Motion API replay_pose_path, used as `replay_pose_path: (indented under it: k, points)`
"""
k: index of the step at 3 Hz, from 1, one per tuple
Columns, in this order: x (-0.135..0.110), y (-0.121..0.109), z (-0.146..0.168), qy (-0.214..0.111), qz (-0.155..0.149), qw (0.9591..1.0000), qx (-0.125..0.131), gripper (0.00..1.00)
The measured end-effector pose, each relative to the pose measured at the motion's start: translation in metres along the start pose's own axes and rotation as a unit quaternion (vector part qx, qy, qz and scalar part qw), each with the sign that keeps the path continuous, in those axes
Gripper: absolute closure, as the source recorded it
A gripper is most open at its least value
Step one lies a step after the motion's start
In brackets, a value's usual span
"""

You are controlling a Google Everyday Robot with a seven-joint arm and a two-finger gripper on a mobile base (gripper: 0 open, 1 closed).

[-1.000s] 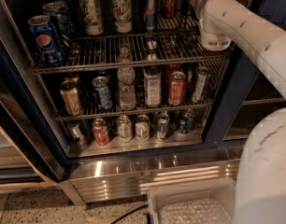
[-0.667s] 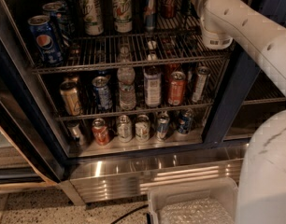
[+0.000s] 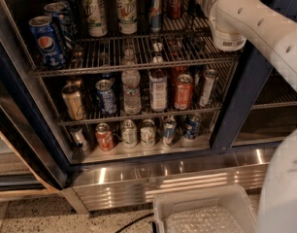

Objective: Pick green can from top shelf of fridge

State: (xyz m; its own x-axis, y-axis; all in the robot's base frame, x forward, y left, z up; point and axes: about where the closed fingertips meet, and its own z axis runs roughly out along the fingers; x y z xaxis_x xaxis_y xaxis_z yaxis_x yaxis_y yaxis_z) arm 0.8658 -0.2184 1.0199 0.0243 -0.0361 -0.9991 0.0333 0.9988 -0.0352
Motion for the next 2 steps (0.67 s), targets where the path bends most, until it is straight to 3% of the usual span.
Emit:
replay_pose_path:
  k: [2]
  points:
    - [0.006, 0.025, -0.029, 0.019, -0.023, 0.9976, -0.063, 1.0]
